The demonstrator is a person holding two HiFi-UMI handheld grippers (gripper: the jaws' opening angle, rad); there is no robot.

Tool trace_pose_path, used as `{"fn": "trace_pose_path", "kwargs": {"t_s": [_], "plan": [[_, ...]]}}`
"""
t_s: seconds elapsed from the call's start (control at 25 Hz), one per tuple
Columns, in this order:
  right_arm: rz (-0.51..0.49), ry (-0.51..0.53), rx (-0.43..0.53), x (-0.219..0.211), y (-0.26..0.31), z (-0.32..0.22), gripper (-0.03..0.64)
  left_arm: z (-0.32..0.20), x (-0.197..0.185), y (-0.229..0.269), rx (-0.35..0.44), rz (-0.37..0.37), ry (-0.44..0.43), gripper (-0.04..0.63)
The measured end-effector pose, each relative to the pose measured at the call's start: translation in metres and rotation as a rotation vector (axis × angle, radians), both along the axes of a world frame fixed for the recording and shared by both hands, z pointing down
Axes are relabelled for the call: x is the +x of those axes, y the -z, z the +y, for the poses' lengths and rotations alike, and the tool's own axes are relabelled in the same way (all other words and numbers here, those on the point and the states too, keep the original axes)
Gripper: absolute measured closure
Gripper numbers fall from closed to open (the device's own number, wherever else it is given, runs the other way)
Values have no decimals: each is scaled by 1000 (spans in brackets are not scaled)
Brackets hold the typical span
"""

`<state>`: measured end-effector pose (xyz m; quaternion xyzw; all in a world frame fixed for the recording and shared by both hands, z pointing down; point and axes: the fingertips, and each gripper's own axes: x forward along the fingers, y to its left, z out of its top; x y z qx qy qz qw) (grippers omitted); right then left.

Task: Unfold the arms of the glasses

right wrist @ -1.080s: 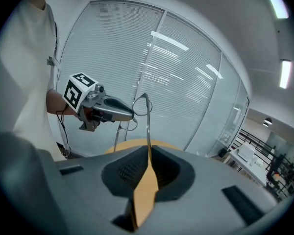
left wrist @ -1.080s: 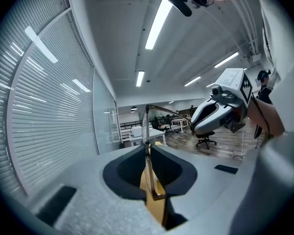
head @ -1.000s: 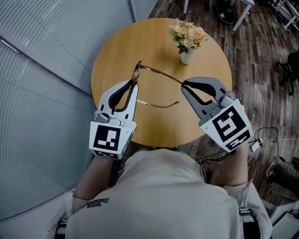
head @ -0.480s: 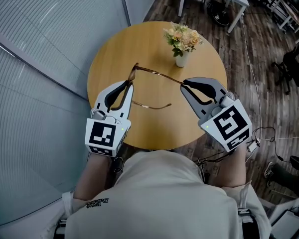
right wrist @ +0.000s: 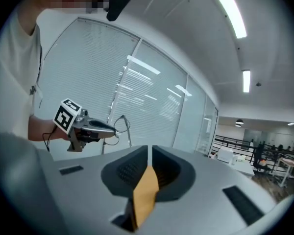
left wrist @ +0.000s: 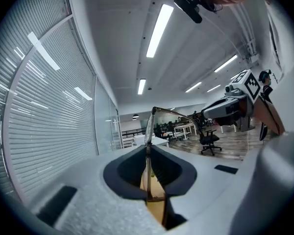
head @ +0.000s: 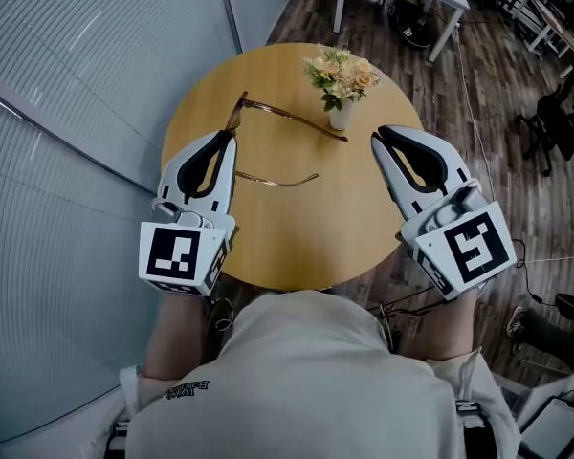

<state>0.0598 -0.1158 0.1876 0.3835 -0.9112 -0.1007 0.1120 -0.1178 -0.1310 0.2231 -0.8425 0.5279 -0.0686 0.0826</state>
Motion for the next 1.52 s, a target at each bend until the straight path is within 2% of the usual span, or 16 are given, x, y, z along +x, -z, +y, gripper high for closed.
{"fn": "trace_pose_path", "kwargs": {"t_s": [0.28, 0.56, 0.64, 0.76, 0.96, 1.16, 1.52], "plan": [[-132, -122, 105, 32, 42, -2, 577, 4, -16, 46, 100, 108, 33, 552], [-281, -195, 172, 66, 70, 5, 577, 7, -32, 68, 189, 162, 81, 552], [-316, -213, 176, 74, 71, 8, 577, 8, -33, 64, 181, 163, 80, 552], [-308, -241, 177, 83, 64, 9, 577, 9, -33, 54, 155, 175, 74, 552], [-306, -270, 94, 96, 33, -1, 578, 7, -28, 32, 97, 204, 52, 552], [-277, -295, 37, 99, 7, -8, 578, 5, -19, 13, 71, 133, 27, 552], [-226, -275, -54, 99, -30, -7, 580, -4, -11, -12, 8, 131, 12, 552]]}}
